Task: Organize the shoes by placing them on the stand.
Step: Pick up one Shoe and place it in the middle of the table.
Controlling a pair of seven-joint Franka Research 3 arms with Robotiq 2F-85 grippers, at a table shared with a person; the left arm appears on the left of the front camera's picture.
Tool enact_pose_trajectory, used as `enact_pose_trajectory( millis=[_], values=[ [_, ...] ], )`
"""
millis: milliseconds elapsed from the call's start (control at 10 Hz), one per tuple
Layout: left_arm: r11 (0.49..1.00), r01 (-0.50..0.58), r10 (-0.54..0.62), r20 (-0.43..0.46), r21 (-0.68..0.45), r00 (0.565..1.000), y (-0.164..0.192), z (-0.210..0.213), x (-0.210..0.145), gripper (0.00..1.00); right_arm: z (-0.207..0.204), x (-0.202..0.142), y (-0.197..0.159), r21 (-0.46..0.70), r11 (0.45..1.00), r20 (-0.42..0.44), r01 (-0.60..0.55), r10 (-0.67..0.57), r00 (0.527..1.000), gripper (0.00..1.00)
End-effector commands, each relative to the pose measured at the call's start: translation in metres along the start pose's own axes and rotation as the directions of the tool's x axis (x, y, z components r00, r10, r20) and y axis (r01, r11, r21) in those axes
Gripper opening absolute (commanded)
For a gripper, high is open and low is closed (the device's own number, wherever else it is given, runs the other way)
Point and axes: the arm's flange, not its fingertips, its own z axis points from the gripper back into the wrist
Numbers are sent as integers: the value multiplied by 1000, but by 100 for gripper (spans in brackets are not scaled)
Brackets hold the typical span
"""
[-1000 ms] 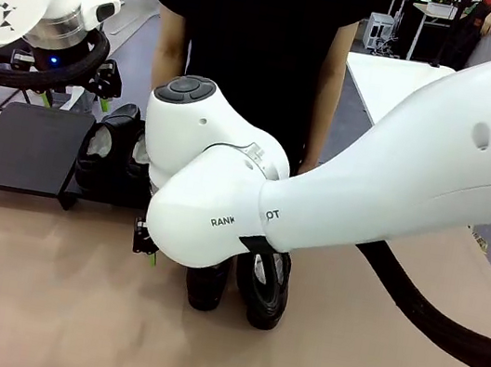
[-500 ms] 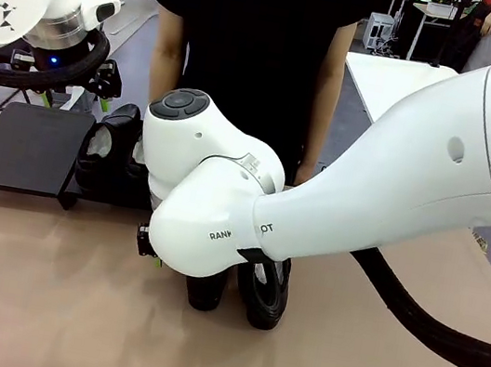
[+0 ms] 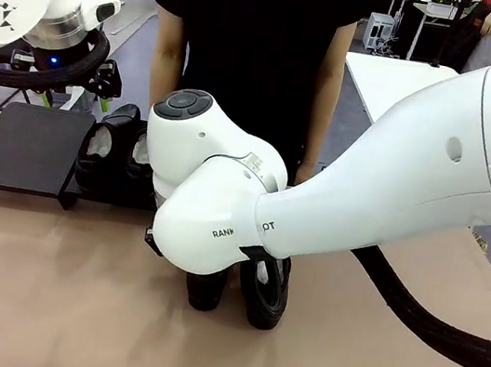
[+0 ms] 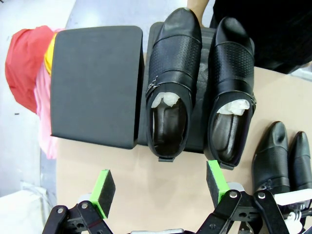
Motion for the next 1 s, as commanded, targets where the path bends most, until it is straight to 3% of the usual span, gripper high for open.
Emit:
enact_pose_trajectory(
  millis=[0,300,700,900],
  values=[
    [1000,8,-8,6,8,1000,2,1,0,97,2,-5,-3,-30,998,7,49,-49,999,0],
    [1000,8,-8,6,8,1000,2,1,0,97,12,-1,-13,-22,996,-60,81,-83,995,0],
    [1000,8,-8,6,8,1000,2,1,0,97,58,-26,-19,6,997,-8,81,-81,997,0],
    [1000,8,-8,6,8,1000,2,1,0,97,73,-48,0,62,998,14,-8,7,1000,0]
  ],
)
